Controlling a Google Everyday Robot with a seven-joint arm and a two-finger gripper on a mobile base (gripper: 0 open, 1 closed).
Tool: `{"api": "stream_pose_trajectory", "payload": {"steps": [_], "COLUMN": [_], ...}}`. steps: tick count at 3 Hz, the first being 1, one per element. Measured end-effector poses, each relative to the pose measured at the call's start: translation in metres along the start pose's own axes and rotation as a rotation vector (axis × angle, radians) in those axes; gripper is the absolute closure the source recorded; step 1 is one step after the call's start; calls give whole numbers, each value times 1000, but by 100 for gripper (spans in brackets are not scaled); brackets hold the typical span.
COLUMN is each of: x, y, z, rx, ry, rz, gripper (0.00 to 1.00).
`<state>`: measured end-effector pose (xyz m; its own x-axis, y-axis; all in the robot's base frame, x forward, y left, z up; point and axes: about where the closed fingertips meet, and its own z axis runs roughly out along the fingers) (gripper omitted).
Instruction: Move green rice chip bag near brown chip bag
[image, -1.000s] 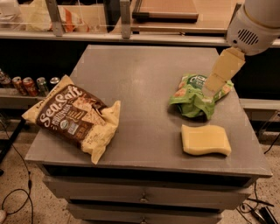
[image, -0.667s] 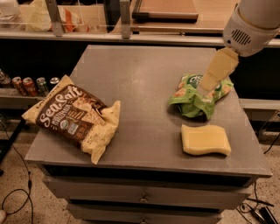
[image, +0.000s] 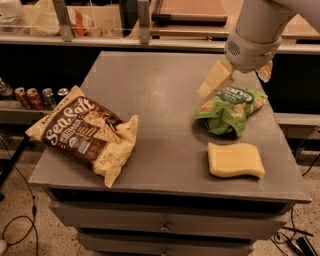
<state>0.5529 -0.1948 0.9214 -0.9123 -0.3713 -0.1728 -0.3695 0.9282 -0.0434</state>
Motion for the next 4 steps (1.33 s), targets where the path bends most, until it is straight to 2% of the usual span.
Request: {"api": "stream_pose_trajectory", "payload": {"steps": [1,2,3,4], "x": [-4,-1,0,-3], "y": [-3,-22,-37,-38], "z": [20,40,61,83], "rx": [72,169,200,169], "ry": [55,109,140,156], "rz": [155,326,472,534], "gripper": [0,0,0,16]}}
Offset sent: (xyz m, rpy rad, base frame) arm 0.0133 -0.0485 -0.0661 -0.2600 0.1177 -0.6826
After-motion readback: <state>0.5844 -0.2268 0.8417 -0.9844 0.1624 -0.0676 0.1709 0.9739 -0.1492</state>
